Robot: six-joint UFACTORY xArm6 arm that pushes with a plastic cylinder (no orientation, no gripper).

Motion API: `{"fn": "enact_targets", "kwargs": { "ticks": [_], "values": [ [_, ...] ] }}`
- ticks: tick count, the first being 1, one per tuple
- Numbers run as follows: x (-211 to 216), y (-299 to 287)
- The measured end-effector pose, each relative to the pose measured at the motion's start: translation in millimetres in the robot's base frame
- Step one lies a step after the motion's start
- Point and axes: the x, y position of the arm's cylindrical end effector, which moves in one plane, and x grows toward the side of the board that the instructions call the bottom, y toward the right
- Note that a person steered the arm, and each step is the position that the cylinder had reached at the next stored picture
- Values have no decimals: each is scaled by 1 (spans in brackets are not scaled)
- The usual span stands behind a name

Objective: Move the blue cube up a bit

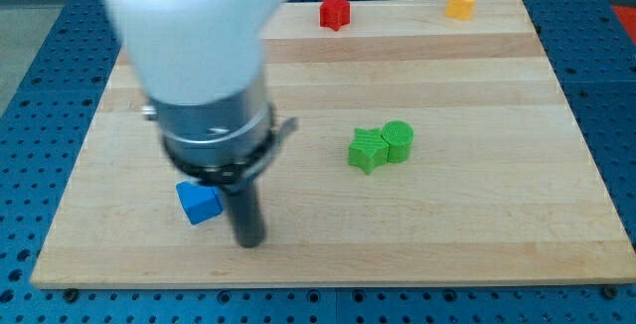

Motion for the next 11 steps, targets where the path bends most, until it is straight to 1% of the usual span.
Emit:
{"fn": "enact_targets", "kwargs": {
  "ticks": [1, 2, 3, 4, 5, 7, 9, 11],
  "values": [
    [-18, -42],
    [-54, -85],
    [-75, -116],
    [-78, -128],
    [-55, -128],
    [-55, -125],
    [-55, -75],
    [-78, -40]
  ]
}}
